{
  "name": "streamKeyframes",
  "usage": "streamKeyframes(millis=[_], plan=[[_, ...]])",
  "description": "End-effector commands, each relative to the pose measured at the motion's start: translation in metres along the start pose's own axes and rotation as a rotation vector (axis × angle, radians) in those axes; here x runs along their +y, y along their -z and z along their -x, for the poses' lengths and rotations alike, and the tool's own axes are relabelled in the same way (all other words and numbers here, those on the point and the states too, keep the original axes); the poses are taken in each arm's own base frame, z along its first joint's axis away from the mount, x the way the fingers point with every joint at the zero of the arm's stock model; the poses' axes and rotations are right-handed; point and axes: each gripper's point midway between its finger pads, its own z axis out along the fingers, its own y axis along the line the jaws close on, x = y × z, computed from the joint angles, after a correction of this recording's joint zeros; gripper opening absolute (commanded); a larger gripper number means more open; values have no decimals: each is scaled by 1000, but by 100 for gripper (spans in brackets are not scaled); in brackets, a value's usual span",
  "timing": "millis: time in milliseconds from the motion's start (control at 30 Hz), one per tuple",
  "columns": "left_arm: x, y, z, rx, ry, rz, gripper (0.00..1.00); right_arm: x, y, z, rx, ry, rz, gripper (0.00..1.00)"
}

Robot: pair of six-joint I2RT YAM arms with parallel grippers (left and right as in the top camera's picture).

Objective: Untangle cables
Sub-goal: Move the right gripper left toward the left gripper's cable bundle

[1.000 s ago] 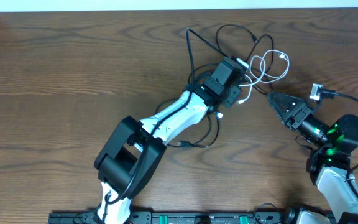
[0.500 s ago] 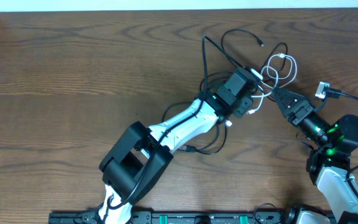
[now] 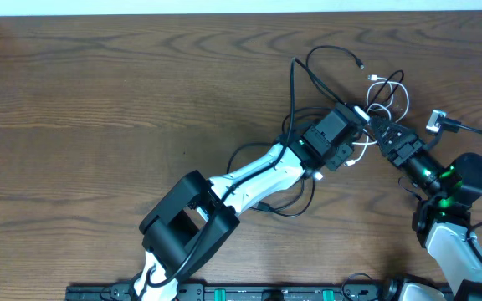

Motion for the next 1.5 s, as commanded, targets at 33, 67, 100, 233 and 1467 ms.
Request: streamKeyframes(millis=[33, 67, 100, 233, 1467], plan=[[-9, 8, 9, -30, -8, -14, 8, -8, -5, 1, 2, 5, -21, 45], [-10, 8, 9, -30, -8, -14, 7, -10, -5, 0, 4, 0, -25, 40], [-9, 8, 9, -30, -8, -14, 8, -13, -6, -1, 7, -7, -29, 30], [-8, 8, 9, -30, -9, -9, 8, -16, -7, -2, 13, -20, -34, 10], [79, 10, 7, -27, 109, 107, 53, 75, 8, 17, 31, -240, 292, 1]])
